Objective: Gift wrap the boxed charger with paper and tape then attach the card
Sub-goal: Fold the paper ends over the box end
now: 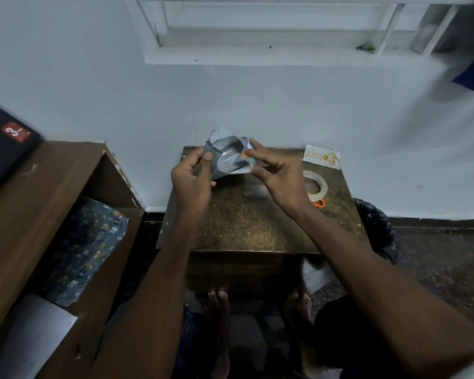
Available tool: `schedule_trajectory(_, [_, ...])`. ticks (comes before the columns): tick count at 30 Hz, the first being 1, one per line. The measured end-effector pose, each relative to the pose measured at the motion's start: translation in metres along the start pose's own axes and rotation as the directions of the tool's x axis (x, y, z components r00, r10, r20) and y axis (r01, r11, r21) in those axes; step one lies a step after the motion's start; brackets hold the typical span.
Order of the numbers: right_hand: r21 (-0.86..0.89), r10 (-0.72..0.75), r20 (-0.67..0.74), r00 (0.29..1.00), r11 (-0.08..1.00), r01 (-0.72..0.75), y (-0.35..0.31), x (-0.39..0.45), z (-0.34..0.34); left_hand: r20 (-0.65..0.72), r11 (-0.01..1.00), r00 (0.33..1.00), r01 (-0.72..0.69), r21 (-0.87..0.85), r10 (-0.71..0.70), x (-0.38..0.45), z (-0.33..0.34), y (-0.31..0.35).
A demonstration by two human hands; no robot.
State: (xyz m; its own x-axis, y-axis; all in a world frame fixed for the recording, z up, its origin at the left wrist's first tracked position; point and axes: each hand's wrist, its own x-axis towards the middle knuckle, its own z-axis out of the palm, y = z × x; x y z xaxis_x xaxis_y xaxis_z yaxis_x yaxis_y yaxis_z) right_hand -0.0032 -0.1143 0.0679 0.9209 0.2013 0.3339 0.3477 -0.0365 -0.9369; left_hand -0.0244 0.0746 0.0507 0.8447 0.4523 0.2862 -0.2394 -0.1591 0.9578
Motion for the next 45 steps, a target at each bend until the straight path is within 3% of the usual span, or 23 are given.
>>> schedule_trajectory(9, [-0.222, -0.146, 0.090, 0.985, 0.961, 0.163, 0.008, 0.009, -0.007, -0.050, 0.999, 0.998, 0.037, -0.024, -0.038, 0.003, 0.001, -0.001])
schedule_trajectory(12, [-0.313, -0.250, 0.132, 0.959, 0.908, 0.280, 0.003, 0.011, -0.007, -0.046, 0.998, 0.998, 0.038, -0.049, -0.040, 0.004, -0.002, 0.004])
schedule_trajectory(17, [-0.455, -0.403, 0.129, 0.906, 0.788, 0.415, -0.017, 0.011, -0.001, -0.085, 0.953, 0.987, 0.109, -0.283, -0.138, 0.010, -0.011, 0.019])
schedule_trajectory(20, [-0.521, -0.484, 0.154, 0.861, 0.701, 0.487, -0.020, 0.009, 0.001, -0.062, 0.939, 0.983, 0.148, -0.310, -0.175, 0.010, -0.013, 0.021])
schedule_trajectory(27, [-0.466, -0.417, 0.210, 0.884, 0.753, 0.466, -0.013, 0.000, -0.001, -0.028, 0.938, 0.995, 0.076, -0.337, -0.091, 0.008, -0.009, 0.018])
schedule_trajectory(35, [-0.447, -0.377, 0.136, 0.916, 0.802, 0.396, -0.010, 0.005, -0.002, 0.022, 0.949, 1.000, 0.008, -0.315, -0.001, 0.001, -0.006, 0.021])
schedule_trajectory(40, [-0.243, -0.233, 0.097, 0.968, 0.937, 0.250, -0.022, -0.002, -0.002, 0.087, 0.945, 0.996, 0.059, -0.321, -0.033, -0.001, -0.010, 0.021])
schedule_trajectory(43, [-0.035, -0.070, -0.010, 0.997, 0.997, 0.070, -0.030, -0.006, -0.002, 0.129, 0.953, 0.991, 0.072, -0.296, -0.035, -0.004, -0.013, 0.024])
schedule_trajectory(45, [-0.014, -0.008, -0.087, 0.996, 1.000, 0.007, -0.031, -0.007, -0.003, 0.179, 0.964, 0.984, 0.060, -0.259, -0.013, -0.008, -0.012, 0.027])
